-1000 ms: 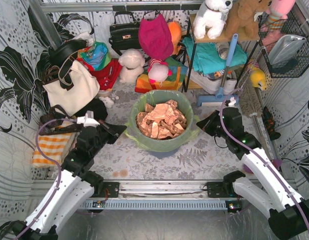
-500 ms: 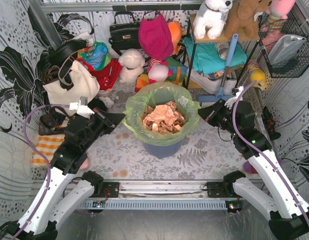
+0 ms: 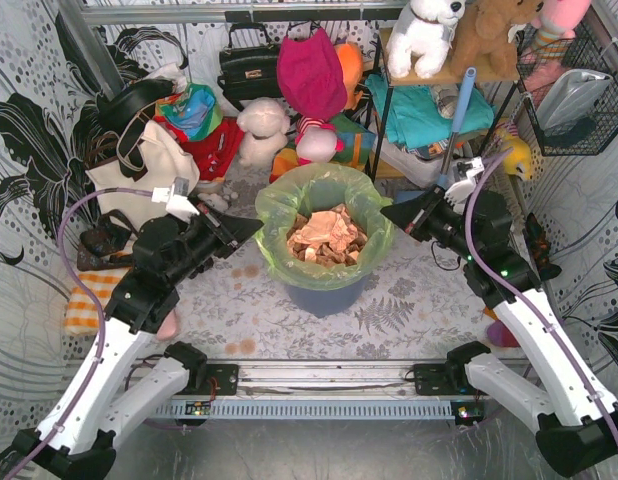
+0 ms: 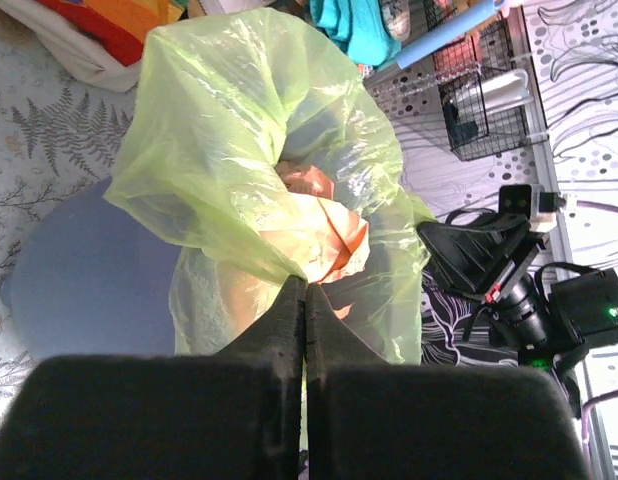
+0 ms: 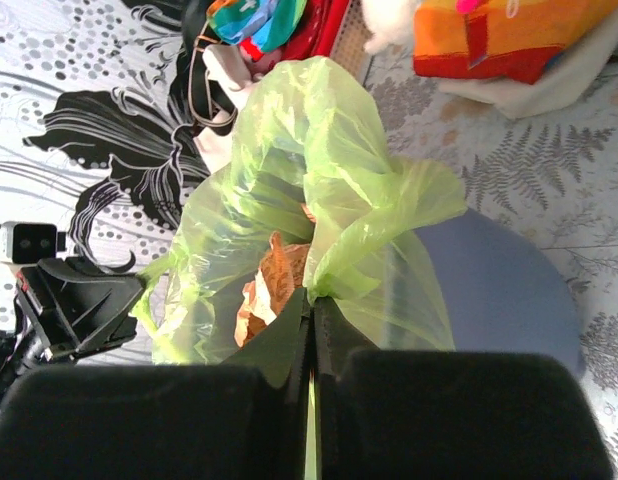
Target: Tie the trash bag
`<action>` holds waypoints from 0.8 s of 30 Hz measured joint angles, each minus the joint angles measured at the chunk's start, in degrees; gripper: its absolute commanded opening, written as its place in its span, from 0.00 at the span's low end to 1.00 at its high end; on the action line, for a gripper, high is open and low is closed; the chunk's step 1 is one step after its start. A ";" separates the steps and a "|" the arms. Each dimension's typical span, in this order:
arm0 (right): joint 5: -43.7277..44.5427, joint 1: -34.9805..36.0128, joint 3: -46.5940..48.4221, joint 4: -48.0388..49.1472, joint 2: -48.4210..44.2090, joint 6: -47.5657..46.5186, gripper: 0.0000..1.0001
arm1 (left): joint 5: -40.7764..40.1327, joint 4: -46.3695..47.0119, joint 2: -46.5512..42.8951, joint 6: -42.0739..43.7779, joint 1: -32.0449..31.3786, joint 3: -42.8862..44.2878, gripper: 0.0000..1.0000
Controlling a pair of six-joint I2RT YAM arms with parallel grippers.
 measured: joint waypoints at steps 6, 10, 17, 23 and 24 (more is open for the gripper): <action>-5.33 0.15 0.11 3.58 3.08 0.52 0.00 | 6.21 1.70 3.17 1.90 0.00 1.66 0.00; -9.11 2.10 0.11 4.96 6.10 0.33 0.00 | 11.98 1.55 6.71 4.61 0.00 3.34 0.00; -11.17 6.16 0.11 5.60 7.50 -0.15 0.00 | 19.28 2.23 8.48 6.01 0.07 3.23 0.00; -11.89 7.34 0.09 9.22 7.87 0.90 0.00 | 24.74 11.26 9.33 1.57 0.07 0.66 0.00; -12.22 7.48 0.09 10.12 8.15 1.22 0.00 | 25.55 13.03 9.68 0.44 0.07 0.35 0.00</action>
